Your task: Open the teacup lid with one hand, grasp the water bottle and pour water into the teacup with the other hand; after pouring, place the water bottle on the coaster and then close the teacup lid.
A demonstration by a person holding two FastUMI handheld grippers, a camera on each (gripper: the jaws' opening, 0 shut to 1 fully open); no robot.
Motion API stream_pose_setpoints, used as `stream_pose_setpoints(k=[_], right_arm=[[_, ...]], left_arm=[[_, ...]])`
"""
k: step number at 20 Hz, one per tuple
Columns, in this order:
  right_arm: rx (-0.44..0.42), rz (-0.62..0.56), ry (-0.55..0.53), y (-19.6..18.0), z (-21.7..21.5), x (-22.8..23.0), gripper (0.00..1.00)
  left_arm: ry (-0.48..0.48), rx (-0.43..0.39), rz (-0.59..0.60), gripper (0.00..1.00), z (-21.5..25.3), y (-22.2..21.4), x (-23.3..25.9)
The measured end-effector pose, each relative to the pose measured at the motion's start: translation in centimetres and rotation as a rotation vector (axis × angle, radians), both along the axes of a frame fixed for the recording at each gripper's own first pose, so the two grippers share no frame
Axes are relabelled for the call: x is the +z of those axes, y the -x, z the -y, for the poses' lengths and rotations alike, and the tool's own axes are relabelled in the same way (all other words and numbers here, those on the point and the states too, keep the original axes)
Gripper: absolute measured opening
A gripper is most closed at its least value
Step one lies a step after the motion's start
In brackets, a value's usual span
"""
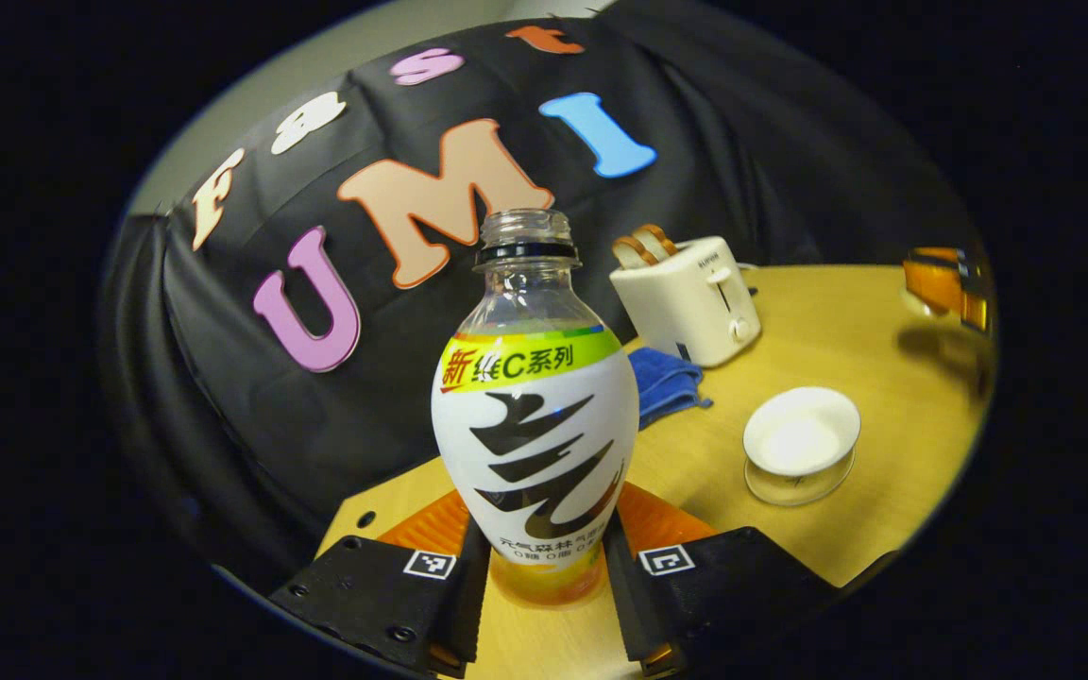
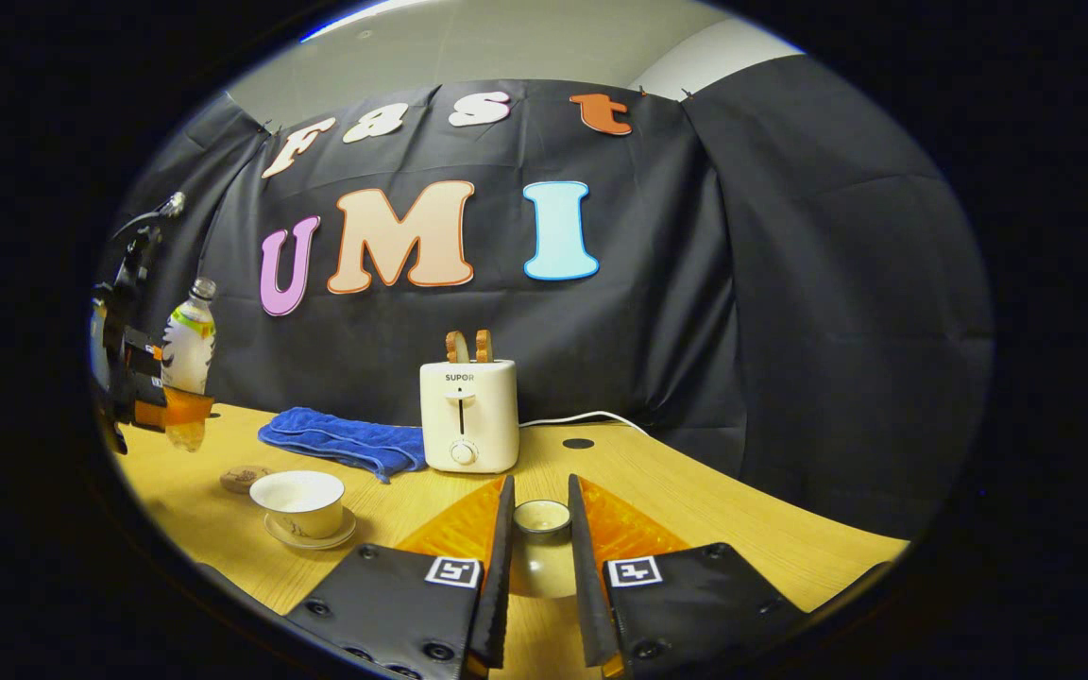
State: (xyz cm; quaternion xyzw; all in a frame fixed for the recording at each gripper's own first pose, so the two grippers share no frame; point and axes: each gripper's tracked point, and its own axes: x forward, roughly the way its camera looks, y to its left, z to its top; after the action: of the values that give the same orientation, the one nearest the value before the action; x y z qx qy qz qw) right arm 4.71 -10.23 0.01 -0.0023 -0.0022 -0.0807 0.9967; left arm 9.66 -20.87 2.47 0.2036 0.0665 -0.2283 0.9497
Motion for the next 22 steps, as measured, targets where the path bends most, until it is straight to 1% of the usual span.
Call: stream_pose_setpoints(k=[2,4,5,6,8,13,22], right_arm=[[-0.002,0.001,0.0,0.0,0.0,0.0,0.35],[-0.003,0.0,0.0,0.0,0.0,0.0,0.34],[-0.004,0.0,0.0,0.0,0.1,0.1,0.34],[-0.007,-0.001,0.0,0.0,0.1,0.1,0.34],[-0.009,-0.001,0.0,0.0,0.1,0.0,0.34],[-0.012,0.001,0.0,0.1,0.2,0.0,0.34],[-0.012,0.002,0.001,0.0,0.3,0.1,0.34]], left_arm=[[0.152,0.001,-0.058,0.55,0.1,-0.3,-0.4],[0.286,0.018,-0.077,0.55,-0.4,-1.2,-0.6],[0.327,0.02,-0.088,0.55,-0.3,-1.6,-0.8],[0.348,0.027,-0.089,0.55,-0.3,-1.9,-1.1],[0.368,0.031,-0.082,0.55,0.1,-2.9,-1.6],[0.339,0.033,-0.099,0.55,1.5,-4.6,-3.5],[0.341,0.046,-0.121,0.58,2.2,-5.5,-5.1]])
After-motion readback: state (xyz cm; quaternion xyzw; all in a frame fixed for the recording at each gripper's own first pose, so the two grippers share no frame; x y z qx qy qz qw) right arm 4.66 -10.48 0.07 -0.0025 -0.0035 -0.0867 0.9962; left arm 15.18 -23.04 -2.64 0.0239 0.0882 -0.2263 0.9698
